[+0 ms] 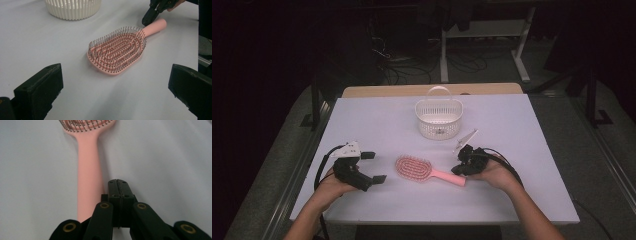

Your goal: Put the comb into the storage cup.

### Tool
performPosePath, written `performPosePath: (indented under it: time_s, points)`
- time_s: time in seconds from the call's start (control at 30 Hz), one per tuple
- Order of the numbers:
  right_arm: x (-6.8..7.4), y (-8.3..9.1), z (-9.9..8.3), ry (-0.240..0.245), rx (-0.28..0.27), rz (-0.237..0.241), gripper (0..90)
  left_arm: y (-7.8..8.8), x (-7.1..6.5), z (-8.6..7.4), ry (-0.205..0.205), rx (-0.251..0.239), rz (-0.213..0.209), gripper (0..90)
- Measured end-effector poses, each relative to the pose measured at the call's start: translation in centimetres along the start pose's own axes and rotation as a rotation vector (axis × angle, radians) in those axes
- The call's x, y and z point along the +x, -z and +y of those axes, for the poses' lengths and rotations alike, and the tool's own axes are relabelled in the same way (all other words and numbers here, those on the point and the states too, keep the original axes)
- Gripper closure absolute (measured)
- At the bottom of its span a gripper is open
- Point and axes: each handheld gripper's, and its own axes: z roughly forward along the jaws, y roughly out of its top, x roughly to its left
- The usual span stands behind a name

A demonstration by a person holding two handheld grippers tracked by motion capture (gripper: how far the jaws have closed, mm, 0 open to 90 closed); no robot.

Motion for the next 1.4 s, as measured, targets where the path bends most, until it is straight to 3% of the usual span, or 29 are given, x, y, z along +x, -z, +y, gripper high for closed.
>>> performPosePath:
  time_s: [0.5,0.7,0.97,1.17,1.27,1.4]
  points:
    - [1.5,0.1,-0.6,0.017,-0.003,0.022,88.8,-0.1,-0.2,0.0,-0.007,0.005,-0.011,0.0]
    - [1.3,1.1,-0.6,-0.001,-0.064,0.012,88.4,-0.2,-0.2,0.0,-0.010,0.007,-0.011,0.0]
    - [1.0,2.9,-1.0,-0.054,-0.153,-0.025,68.7,-0.3,-0.3,-0.1,-0.027,0.010,-0.004,0.0]
    - [1.0,4.0,-1.6,-0.081,-0.210,-0.049,48.1,-0.3,-0.3,-0.1,-0.025,0.011,-0.007,0.0]
    - [0.8,4.7,-2.1,-0.119,-0.242,-0.085,35.8,-0.3,-0.3,-0.1,-0.024,0.009,-0.008,0.0]
    - [0.8,5.3,-2.9,-0.125,-0.275,-0.121,26.3,-0.3,-0.3,-0.1,-0.025,0.009,-0.009,0.0]
